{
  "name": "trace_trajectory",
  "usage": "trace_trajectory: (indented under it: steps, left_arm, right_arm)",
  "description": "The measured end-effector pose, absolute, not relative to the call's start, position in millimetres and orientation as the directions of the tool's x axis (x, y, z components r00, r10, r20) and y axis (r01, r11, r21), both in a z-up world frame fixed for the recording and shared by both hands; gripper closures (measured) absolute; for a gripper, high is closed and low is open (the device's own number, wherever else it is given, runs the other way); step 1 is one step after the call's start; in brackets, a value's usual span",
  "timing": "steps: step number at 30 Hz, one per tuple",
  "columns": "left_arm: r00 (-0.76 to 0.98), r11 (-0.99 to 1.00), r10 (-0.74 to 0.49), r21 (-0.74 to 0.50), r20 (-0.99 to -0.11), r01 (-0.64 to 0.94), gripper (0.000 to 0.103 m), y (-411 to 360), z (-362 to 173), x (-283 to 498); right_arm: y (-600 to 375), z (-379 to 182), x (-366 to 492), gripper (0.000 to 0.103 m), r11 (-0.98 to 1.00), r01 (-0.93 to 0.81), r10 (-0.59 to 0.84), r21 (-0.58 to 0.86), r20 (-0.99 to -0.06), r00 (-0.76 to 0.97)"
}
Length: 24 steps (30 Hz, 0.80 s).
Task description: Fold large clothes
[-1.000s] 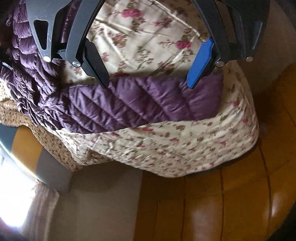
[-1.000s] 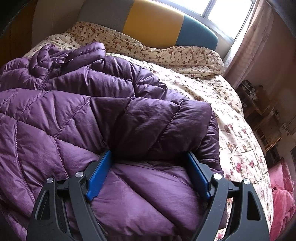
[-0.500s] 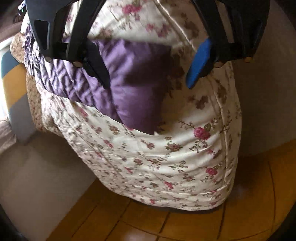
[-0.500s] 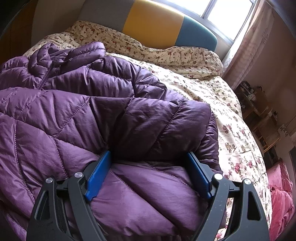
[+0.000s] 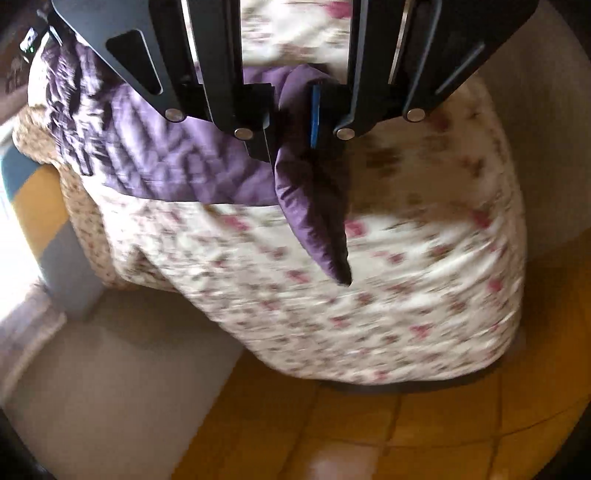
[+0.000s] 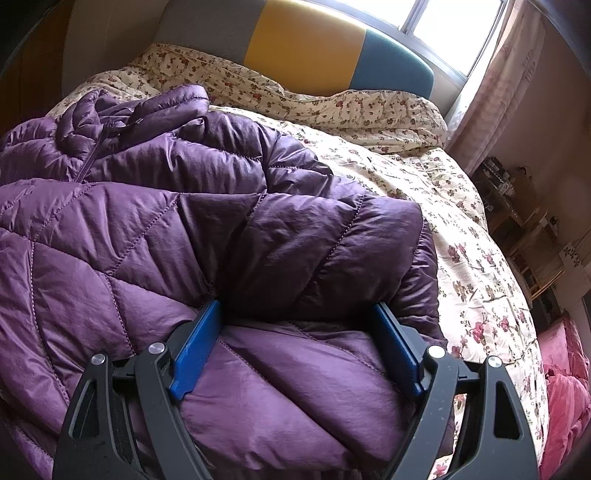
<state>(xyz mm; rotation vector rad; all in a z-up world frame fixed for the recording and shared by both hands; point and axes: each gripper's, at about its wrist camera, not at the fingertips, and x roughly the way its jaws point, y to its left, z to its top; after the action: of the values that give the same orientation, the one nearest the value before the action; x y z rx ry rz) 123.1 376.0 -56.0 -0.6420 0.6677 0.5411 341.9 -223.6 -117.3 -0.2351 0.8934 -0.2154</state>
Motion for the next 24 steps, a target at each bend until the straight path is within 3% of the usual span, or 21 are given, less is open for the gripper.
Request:
trace_trajectory:
  steps: [12,24]
  left_arm:
    - [0.765,0.862,-0.023,-0.401,-0.643,-0.311,0.093,237.6,-19.2,237.4]
    - [0.715,0.89,-0.336,-0.455,-0.614,0.028,0.093,79.8,-15.7,309.1]
  right_arm:
    - [-224.5,-117.6,340.8,0.021,0.954,0.087,-0.279,-0.287,-0.743,0.609]
    - [-224.9,-117.9,340.2,0.021,0.955,0.087,-0.276,-0.284,-0.743,0.609]
